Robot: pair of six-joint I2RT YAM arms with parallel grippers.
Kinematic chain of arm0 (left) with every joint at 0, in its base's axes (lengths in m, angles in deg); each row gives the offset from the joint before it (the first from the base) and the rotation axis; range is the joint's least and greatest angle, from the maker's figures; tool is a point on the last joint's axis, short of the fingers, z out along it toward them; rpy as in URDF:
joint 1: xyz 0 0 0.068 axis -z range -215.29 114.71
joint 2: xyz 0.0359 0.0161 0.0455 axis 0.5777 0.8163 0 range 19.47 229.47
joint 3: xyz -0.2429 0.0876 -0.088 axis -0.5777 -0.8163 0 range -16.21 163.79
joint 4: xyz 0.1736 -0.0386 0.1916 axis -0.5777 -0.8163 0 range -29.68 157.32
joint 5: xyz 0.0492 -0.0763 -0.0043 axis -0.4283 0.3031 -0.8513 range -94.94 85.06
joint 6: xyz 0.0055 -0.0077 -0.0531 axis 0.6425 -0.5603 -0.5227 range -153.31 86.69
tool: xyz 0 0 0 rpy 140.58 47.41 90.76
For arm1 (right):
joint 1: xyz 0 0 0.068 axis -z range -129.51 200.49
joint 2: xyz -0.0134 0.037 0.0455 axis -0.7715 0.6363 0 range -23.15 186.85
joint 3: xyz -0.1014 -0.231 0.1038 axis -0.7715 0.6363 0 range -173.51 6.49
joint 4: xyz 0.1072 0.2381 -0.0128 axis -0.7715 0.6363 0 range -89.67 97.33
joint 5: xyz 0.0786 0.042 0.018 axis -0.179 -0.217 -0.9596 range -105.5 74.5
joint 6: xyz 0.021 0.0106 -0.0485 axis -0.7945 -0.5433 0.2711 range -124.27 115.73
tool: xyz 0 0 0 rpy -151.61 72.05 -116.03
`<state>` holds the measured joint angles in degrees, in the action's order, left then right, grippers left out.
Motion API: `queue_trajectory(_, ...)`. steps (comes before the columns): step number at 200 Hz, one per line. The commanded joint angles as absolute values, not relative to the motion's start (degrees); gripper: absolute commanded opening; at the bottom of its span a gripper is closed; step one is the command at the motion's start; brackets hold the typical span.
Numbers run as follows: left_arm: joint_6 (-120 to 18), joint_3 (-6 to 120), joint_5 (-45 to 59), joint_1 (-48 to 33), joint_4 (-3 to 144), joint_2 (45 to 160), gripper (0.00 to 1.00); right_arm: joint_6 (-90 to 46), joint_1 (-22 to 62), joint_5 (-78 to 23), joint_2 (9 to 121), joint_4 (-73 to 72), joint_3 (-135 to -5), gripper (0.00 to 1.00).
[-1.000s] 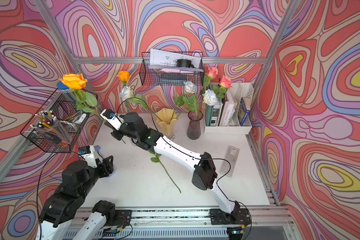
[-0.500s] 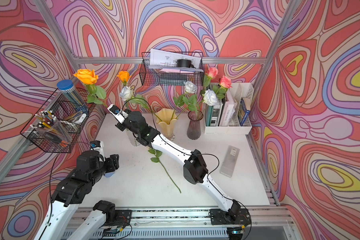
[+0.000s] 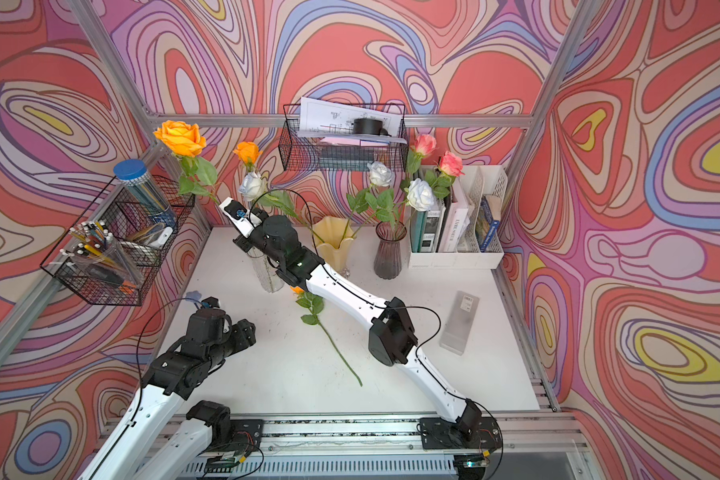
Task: Arrange the flowers in different vases according to their colors
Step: Insert the flower into the vase.
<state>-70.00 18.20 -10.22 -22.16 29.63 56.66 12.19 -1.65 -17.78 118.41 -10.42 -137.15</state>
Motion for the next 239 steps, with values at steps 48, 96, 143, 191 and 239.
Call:
queue_trajectory(48,-72.16,11.43,-9.2,-22.46,39.75,56.49,0.71,12.93,-0.09,-18.0,124.12,-12.84,-138.76,0.0)
queue_trajectory(96,-71.92,8.5,-8.08,-22.37,46.86,60.01,0.71,12.36,0.04,-18.12,123.34,-14.58,-132.37,0.0)
queue_trajectory(143,-71.46,7.37,-4.94,-22.1,57.59,68.58,0.7,12.08,0.05,-17.38,120.44,-14.88,-125.85,0.0)
queue_trajectory(191,-70.81,5.96,-4.55,-22.02,60.27,69.83,0.7,11.63,0.04,-16.28,116.54,-15.56,-120.56,0.41)
queue_trajectory(239,-70.69,5.0,-3.58,-21.85,61.15,69.61,0.7,10.01,0.04,-16.99,107.36,-17.6,-111.6,0.63)
